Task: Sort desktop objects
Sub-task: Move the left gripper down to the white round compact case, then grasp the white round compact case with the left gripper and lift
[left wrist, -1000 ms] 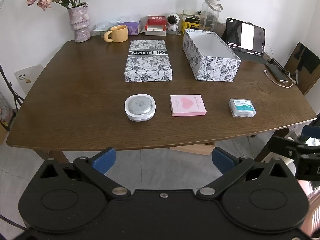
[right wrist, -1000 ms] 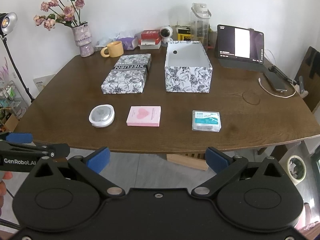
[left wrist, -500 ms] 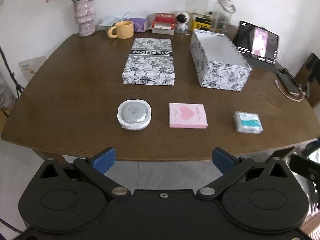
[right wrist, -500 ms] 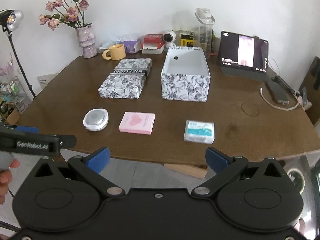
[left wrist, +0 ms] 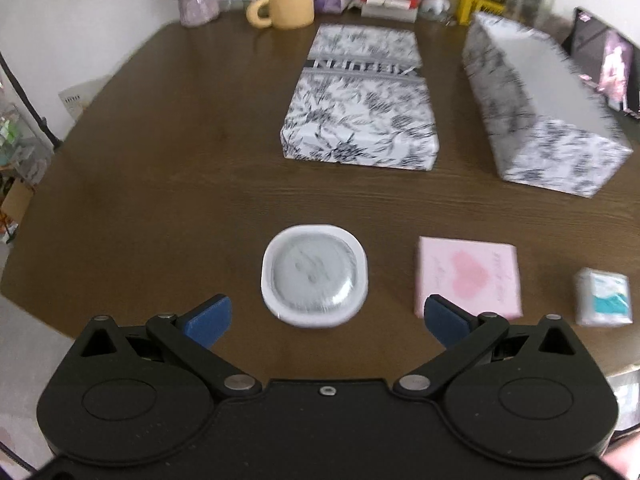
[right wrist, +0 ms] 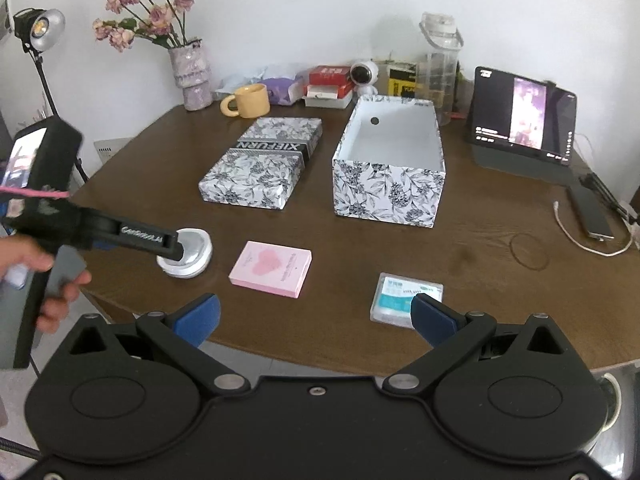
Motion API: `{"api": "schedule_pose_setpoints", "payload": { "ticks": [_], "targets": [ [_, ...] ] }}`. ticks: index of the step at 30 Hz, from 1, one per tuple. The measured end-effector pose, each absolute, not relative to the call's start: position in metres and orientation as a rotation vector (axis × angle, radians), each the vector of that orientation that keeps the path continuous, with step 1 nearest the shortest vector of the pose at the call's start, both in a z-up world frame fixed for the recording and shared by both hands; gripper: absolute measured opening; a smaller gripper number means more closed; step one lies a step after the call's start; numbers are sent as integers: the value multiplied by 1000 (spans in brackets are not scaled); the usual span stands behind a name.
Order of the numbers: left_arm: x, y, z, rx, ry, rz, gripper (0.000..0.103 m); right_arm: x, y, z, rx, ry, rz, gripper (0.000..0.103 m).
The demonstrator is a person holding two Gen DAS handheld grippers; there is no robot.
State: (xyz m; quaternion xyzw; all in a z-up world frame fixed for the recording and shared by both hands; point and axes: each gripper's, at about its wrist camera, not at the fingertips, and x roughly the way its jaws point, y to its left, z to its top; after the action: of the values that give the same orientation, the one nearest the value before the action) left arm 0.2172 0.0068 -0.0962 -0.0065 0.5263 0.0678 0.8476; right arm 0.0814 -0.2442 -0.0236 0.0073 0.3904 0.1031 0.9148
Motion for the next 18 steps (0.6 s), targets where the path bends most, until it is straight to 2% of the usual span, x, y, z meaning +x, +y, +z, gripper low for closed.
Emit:
{"api": "schedule_pose_setpoints", "payload": {
  "ticks": [12, 15, 18],
  "targets": [
    [287, 32, -162, -47, 1357, 170, 101, 185, -227, -51, -8, 909, 224, 103],
    [291, 32, -169, -51, 1401, 152, 92, 202, -221, -55, -11, 929, 234, 103],
    [289, 32, -169, -80, 1422, 142, 89, 215, -219, -58, -9, 942, 234, 103]
  ]
}}
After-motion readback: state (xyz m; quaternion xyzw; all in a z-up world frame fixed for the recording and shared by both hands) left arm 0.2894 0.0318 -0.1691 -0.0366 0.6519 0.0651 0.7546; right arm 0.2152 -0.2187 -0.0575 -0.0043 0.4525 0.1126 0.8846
